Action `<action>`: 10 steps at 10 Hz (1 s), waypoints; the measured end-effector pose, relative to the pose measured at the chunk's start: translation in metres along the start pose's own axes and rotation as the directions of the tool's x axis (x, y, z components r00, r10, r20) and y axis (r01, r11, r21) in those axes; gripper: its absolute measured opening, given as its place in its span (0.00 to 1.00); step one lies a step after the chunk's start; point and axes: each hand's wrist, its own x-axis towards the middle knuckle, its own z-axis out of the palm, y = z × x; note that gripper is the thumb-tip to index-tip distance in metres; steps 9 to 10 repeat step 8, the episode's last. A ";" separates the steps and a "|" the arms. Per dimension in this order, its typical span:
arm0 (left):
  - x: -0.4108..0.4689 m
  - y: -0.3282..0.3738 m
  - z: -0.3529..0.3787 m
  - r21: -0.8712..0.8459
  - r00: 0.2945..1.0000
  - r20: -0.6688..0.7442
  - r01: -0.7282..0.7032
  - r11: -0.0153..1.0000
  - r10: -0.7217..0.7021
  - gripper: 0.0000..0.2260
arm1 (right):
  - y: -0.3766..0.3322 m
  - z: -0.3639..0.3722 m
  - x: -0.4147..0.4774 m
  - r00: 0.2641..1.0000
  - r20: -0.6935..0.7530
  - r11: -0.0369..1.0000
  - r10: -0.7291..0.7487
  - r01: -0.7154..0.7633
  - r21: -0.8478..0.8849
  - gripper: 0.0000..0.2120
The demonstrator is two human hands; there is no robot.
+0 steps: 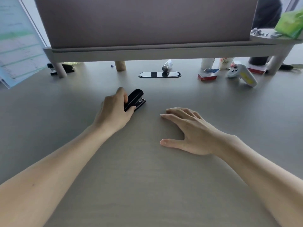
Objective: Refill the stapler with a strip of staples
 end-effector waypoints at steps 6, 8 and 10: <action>0.133 0.014 0.072 0.034 1.000 -0.003 0.028 0.999 -0.028 0.16 | 0.007 0.002 0.012 1.000 0.011 0.999 -0.028 0.028 -0.024 0.48; 0.111 0.012 0.055 -0.009 0.996 -0.066 -0.064 0.998 0.063 0.20 | 0.004 -0.002 0.010 0.999 0.021 0.998 -0.036 0.037 -0.048 0.49; 0.111 0.012 0.055 -0.009 0.996 -0.066 -0.064 0.998 0.063 0.20 | 0.004 -0.002 0.010 0.999 0.021 0.998 -0.036 0.037 -0.048 0.49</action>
